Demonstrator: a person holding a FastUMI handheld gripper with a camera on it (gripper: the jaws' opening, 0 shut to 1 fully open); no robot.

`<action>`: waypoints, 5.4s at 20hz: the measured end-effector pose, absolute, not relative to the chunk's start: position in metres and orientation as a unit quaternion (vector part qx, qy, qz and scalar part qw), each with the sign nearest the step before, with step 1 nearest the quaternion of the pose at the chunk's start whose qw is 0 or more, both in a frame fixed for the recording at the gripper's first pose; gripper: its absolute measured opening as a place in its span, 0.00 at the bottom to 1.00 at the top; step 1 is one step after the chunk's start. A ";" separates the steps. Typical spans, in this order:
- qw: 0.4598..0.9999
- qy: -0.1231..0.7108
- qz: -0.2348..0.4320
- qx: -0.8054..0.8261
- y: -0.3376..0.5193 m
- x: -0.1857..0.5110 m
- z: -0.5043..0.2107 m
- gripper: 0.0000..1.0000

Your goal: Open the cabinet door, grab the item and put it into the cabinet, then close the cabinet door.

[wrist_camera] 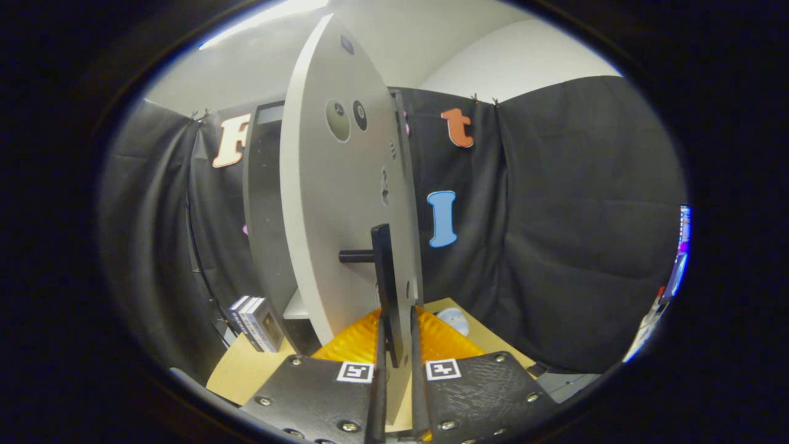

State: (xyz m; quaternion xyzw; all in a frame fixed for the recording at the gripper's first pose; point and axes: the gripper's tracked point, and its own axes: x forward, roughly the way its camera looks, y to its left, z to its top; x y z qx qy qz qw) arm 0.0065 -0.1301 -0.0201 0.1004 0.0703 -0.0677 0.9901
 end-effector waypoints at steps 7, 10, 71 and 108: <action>0.990 0.061 -0.084 0.093 -0.175 -0.001 -0.018 0.16; 0.989 0.063 -0.106 0.083 -0.198 -0.004 -0.023 0.15; 0.936 0.323 0.086 0.108 0.115 0.043 -0.398 0.89; 0.990 0.081 0.101 0.049 0.042 0.228 -0.103 0.57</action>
